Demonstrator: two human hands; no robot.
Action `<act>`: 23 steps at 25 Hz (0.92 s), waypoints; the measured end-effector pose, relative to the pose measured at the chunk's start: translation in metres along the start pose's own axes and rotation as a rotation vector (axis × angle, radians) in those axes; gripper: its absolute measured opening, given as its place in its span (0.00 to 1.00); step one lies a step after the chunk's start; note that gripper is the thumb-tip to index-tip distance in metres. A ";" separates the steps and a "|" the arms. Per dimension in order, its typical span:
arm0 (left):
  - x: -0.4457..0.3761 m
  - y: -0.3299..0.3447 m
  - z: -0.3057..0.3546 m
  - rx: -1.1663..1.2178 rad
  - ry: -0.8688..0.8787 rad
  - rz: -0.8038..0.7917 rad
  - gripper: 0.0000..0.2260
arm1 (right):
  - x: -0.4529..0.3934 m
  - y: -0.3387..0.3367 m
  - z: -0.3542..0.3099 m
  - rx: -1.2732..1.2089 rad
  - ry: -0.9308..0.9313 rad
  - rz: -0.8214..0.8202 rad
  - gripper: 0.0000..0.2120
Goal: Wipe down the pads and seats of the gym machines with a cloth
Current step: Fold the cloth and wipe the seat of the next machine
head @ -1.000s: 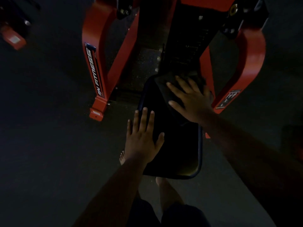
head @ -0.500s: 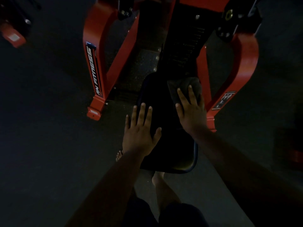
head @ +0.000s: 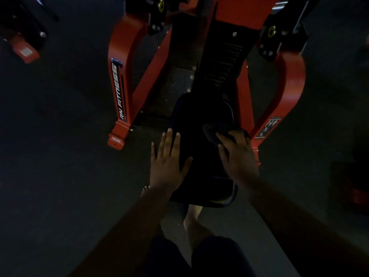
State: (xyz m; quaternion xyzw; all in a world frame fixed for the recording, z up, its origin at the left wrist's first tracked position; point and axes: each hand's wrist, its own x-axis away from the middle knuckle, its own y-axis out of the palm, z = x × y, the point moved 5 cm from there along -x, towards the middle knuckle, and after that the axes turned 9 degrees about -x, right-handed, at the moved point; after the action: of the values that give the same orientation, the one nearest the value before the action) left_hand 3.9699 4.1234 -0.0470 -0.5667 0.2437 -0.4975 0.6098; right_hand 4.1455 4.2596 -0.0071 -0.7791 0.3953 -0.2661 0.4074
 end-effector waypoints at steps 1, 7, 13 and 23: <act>0.013 0.001 -0.006 0.023 -0.018 0.000 0.35 | -0.014 -0.001 -0.010 -0.005 -0.042 0.007 0.20; 0.068 0.027 -0.029 0.075 -0.078 -0.079 0.34 | -0.082 0.062 -0.036 0.352 -0.141 -0.448 0.41; 0.069 0.031 -0.033 0.094 -0.038 -0.064 0.36 | -0.105 0.098 -0.094 0.399 -0.103 -0.360 0.33; 0.078 0.020 -0.065 -0.030 0.218 -0.275 0.39 | 0.061 0.050 -0.025 0.284 0.319 -0.209 0.32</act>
State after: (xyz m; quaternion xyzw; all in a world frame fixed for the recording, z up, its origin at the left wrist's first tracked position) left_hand 3.9507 4.0228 -0.0604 -0.5463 0.2360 -0.6311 0.4976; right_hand 4.1405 4.1800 -0.0309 -0.6988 0.3304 -0.4794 0.4156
